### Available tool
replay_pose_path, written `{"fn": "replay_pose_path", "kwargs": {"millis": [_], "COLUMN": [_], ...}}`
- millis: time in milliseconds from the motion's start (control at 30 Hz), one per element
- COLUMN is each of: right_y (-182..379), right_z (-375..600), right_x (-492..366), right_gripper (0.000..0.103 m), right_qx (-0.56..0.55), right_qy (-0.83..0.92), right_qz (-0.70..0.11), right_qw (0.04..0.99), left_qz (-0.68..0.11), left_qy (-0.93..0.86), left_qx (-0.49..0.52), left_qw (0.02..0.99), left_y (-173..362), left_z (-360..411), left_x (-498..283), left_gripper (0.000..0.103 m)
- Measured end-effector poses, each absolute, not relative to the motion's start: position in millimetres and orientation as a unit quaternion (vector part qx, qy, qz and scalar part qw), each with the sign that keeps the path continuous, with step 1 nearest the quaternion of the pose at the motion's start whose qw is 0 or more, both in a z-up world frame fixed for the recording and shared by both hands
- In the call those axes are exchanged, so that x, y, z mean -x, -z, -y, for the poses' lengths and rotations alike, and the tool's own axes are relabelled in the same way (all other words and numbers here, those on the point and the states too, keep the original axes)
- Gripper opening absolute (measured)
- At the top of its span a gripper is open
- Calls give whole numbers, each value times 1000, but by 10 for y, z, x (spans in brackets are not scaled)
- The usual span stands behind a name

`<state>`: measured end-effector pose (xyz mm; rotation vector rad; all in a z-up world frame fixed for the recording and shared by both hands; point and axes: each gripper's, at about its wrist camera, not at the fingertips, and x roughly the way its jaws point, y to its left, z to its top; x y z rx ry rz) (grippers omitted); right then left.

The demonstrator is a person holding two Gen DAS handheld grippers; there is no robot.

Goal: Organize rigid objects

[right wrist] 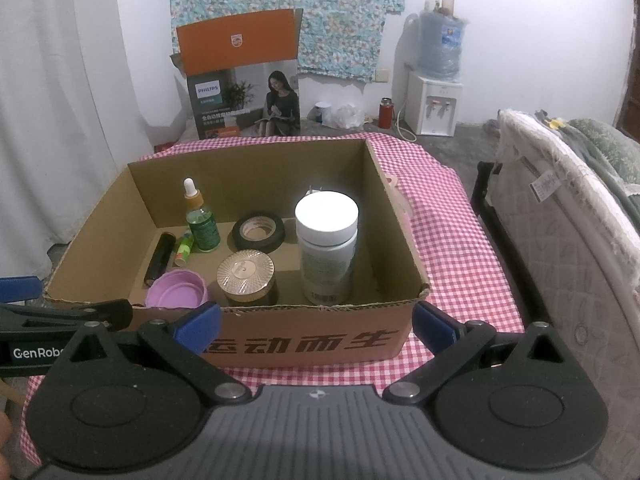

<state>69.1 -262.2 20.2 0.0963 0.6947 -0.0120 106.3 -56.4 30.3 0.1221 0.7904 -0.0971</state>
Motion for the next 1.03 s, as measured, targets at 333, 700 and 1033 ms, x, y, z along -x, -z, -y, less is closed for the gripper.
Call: {"fn": "replay_pose_path", "kwargs": {"millis": [333, 700, 1033], "right_y": [-185, -198, -208], "right_z": [2638, 2636, 2627], "right_x": [-690, -702, -698], "right_gripper": [103, 103, 103], "right_qx": [-48, -47, -46], "right_qy": [6, 8, 7], "right_qz": [-341, -340, -338], "right_qw": [939, 939, 940], "left_qz": [-384, -383, -382], "left_qy": [47, 46, 43], "left_qx": [-60, -59, -56], "left_qw": [920, 921, 921], "left_y": [-300, -294, -300], "left_z": [563, 581, 584], "left_x": [-1067, -1063, -1049], "left_gripper": [103, 103, 103]}}
